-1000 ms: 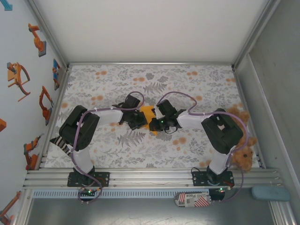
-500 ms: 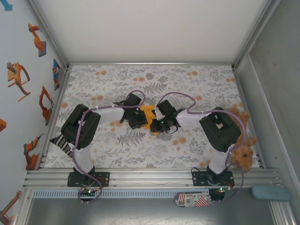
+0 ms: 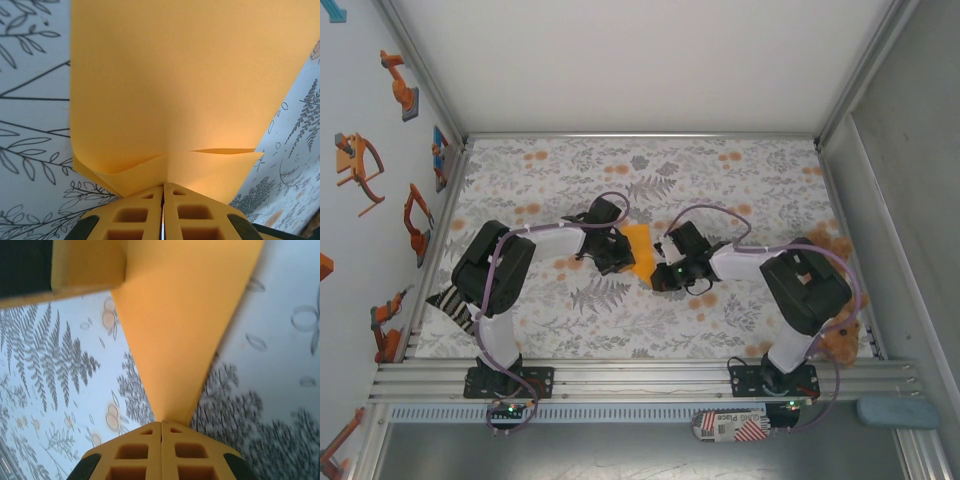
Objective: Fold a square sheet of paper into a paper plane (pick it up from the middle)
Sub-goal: Third fold the triangle at the center of the table.
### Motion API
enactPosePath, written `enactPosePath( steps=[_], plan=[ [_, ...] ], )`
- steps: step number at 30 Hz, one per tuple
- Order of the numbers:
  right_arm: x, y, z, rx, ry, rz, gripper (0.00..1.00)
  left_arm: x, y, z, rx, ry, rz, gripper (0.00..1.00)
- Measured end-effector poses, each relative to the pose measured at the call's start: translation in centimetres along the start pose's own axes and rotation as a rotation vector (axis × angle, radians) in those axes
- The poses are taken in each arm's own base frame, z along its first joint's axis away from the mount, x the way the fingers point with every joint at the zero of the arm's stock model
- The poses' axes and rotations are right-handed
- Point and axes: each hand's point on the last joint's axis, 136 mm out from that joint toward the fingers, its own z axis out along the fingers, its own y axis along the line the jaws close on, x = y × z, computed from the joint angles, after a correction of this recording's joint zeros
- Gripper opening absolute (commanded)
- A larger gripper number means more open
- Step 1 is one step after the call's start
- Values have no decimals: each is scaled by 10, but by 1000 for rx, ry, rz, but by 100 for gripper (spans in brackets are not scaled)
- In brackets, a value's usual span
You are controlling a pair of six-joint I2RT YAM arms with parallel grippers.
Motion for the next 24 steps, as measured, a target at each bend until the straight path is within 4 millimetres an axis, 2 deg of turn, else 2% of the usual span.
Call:
enactPosePath(
  steps=[6,12,18,21,24],
  plan=[
    [19,-4,-14,20,16,11,0,0,0,0,3,6,1,8],
    [-6,13,-28,-2,-59,-23,0,0,-1,-1,3,7,4,8],
    [-41,19,-14,-14,-93,-12,0,0,-2,-1,3,7,4,8],
    [-48,16,-2,-9,-80,5,0,0,-2,-1,3,7,4,8],
    [-46,9,7,2,-58,20,0,0,-3,-2,5,7,9,9]
  ],
)
